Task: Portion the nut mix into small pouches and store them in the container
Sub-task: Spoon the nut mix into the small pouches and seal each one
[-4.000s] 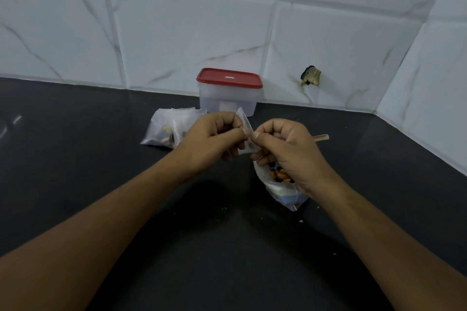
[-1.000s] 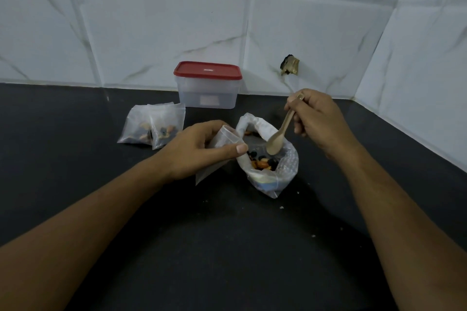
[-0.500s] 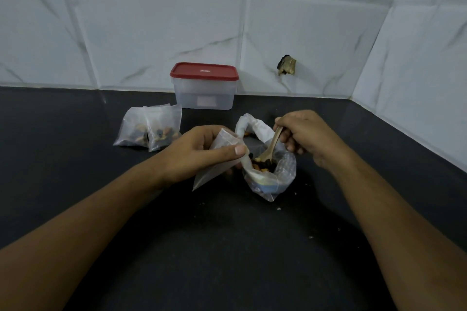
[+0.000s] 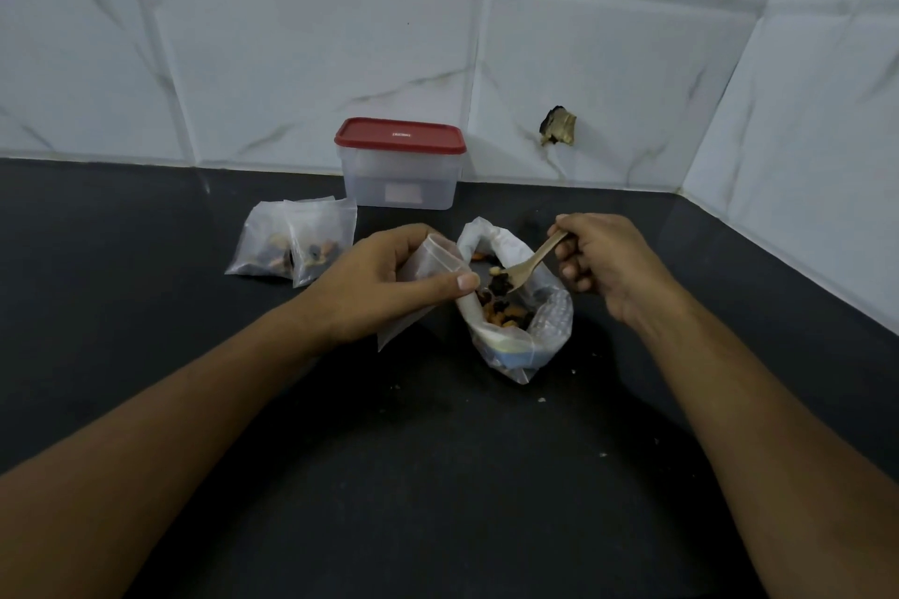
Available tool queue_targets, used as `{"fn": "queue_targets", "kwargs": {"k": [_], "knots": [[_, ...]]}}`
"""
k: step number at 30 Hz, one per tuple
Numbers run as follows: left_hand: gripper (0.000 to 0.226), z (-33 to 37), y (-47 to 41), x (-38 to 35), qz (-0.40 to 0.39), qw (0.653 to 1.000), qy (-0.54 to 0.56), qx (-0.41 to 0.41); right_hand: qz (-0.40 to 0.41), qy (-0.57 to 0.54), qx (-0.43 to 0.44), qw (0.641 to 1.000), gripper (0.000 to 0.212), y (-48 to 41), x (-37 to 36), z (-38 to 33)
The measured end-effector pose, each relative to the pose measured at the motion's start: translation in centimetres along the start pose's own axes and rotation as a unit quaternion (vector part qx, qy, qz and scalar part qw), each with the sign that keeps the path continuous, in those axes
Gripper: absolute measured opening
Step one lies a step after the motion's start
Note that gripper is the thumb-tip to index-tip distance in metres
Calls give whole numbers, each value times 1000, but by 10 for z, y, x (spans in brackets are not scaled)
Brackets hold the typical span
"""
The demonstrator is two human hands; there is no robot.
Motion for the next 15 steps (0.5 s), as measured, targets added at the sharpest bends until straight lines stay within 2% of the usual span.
{"fn": "queue_targets", "kwargs": {"k": [7, 15], "knots": [[48, -8, -4, 2, 37, 999, -34, -10, 10, -64, 4, 998, 26, 2, 4, -7], [50, -10, -5, -6, 26, 999, -31, -15, -42, -112, 26, 992, 24, 15, -10, -18]]}}
Point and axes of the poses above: each hand's wrist, its own y-axis away from the middle knuckle, its own x-axis out of the back of the hand, z = x × y, the point moved 8 cm from there along -y, towards the middle knuckle, and after that the axes turned 8 degrees about z, right-handed, at the moved point
